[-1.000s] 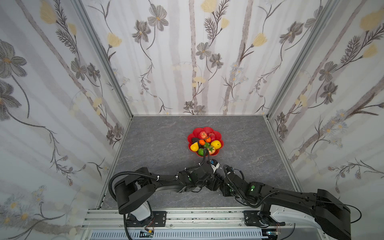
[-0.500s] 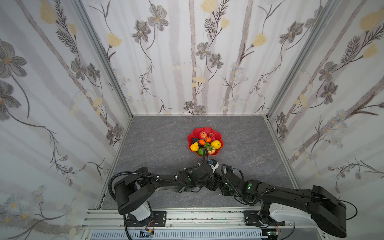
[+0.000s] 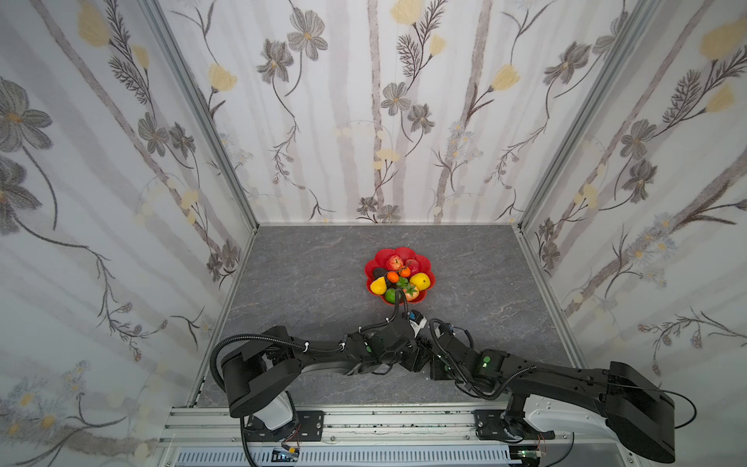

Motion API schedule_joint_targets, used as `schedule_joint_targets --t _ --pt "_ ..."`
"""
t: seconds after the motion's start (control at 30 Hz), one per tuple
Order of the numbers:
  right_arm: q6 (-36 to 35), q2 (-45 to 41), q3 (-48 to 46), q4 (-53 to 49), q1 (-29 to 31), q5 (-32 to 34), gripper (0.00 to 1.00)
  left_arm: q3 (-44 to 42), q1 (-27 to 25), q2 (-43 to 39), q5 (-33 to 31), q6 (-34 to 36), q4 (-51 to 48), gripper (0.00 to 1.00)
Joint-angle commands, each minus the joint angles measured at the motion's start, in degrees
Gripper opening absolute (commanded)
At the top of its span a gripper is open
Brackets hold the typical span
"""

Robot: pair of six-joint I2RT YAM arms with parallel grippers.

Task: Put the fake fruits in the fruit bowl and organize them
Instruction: 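Close the right gripper on the grape stem and lift the bunch while left withdraws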

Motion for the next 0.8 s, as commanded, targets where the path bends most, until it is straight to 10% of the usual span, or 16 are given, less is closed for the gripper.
schedule_joint_targets --t 0.0,0.4,0.77 --pt "0.67 -1.22 -0.28 -0.05 0.10 2.56 0.03 -0.49 0.00 -0.81 -1.01 -0.73 1.43 0.64" --pt "0.29 -9.01 0.82 -7.78 0.19 7.64 0.00 -3.60 0.57 -6.98 -4.83 -1.43 2.18 0.73" --pt "-8.50 -20.20 9.96 -20.65 0.00 21.11 0.00 -12.09 6.21 -28.47 -18.66 2.56 -5.27 0.83"
